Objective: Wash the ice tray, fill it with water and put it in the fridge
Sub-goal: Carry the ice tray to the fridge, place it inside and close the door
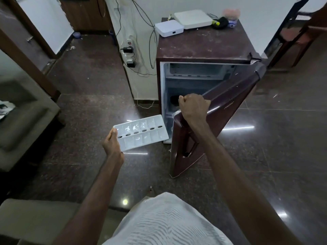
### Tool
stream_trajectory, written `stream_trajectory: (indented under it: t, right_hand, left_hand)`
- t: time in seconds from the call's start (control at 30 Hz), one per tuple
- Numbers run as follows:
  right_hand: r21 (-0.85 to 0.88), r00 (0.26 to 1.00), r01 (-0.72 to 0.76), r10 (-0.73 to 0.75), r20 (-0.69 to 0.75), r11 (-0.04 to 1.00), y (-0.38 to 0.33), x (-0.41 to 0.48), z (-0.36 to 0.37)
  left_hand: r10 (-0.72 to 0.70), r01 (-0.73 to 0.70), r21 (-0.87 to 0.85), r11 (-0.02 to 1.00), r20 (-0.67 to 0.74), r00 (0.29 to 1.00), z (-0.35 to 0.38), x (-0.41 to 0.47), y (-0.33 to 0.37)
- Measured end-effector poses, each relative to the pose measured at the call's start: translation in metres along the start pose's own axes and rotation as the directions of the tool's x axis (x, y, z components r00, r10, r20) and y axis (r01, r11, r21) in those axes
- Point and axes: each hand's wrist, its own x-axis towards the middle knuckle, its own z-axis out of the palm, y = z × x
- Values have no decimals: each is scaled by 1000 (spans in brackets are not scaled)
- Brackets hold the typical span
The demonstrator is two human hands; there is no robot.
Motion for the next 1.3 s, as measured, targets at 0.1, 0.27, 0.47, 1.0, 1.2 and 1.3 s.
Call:
stream_trajectory:
  t: [0.1,0.27,0.47,1.0,1.2,1.3]
  right_hand:
    - [51,994,-74,69,84,996,12,-14,-8]
    - [-94,982,-60,76,172,994,50,-39,-18]
    - [-149,948,-99,139,287,984,89,-58,-42]
    - [-384,947,-193,274,167,903,137,-98,-61]
    - [-356,942,-167,256,219,919,147,-113,-51]
    - [-364,948,-189,267,176,912,159,-117,-49]
  left_hand:
    - [-7,7,-10,1000,1,1000,5,-17,-8]
    - [2,-3,27,1000,19,1000,11,-38,-17]
    - [-18,15,39,999,57,998,23,-59,-26]
    - [-104,90,99,991,144,984,73,-101,-51]
    - [-115,98,98,990,195,974,98,-113,-57]
    - [-101,82,97,992,218,971,107,-120,-58]
